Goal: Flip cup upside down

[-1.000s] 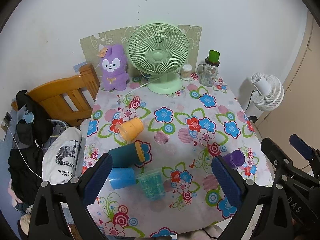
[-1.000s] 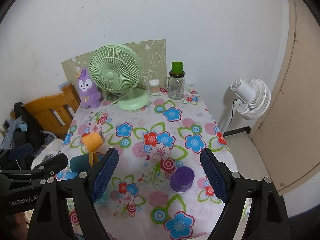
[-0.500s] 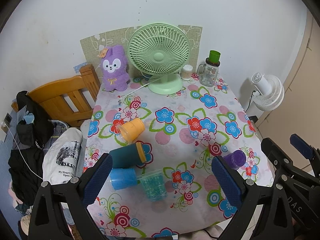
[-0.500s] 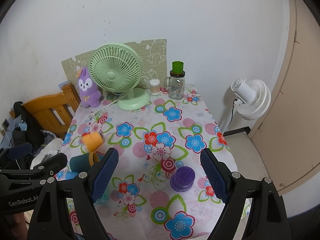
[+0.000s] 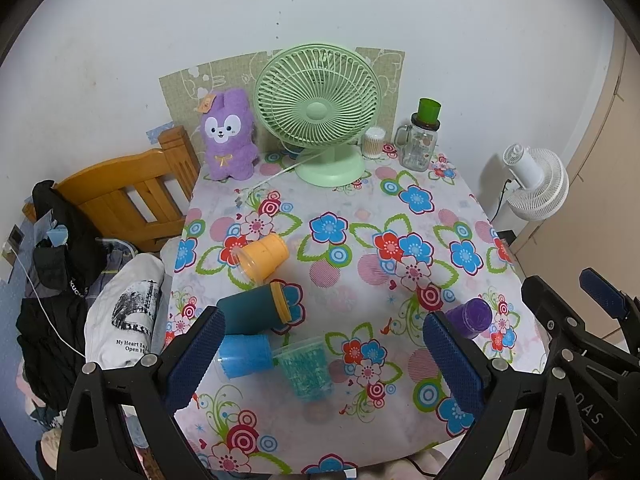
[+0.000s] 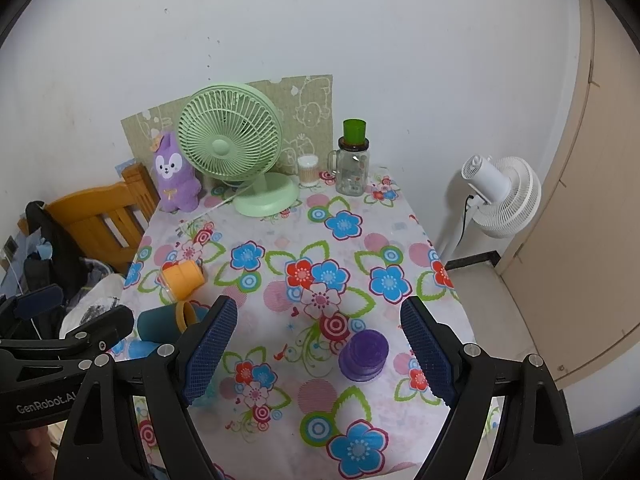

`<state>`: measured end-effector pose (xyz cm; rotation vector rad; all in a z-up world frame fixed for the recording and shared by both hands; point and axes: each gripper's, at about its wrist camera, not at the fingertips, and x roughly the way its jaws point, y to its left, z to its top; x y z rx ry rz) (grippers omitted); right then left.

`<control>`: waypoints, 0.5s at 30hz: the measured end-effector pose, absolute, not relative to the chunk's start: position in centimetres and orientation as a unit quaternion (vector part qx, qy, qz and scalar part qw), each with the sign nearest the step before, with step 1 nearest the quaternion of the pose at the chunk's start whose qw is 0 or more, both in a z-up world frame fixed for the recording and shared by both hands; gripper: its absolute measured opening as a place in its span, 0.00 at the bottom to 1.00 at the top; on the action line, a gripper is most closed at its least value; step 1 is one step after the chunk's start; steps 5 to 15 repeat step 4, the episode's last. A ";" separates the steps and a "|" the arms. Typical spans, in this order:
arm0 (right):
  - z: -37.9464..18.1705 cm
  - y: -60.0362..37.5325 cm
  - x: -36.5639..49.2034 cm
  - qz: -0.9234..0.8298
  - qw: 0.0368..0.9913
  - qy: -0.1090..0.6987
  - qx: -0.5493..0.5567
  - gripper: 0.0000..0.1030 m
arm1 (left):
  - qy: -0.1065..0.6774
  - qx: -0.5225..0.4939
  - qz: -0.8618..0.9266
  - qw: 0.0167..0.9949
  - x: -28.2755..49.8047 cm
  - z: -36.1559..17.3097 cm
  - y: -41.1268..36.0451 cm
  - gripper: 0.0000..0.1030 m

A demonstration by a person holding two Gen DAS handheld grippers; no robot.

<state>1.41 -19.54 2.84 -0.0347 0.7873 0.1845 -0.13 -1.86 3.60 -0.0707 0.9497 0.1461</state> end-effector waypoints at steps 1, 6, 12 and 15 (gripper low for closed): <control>2.7 -19.6 1.4 0.090 0.919 0.383 -0.017 0.84 | 0.456 -0.034 0.070 0.886 -0.1 3.6 -1.9 0.97; 2.6 -19.8 1.4 0.090 0.919 0.385 -0.017 0.84 | 0.457 -0.034 0.071 0.886 -0.1 3.5 -1.9 0.97; 2.6 -19.8 1.4 0.090 0.919 0.385 -0.017 0.84 | 0.457 -0.034 0.071 0.886 -0.1 3.5 -1.9 0.97; 2.6 -19.8 1.4 0.090 0.919 0.385 -0.017 0.84 | 0.457 -0.034 0.071 0.886 -0.1 3.5 -1.9 0.97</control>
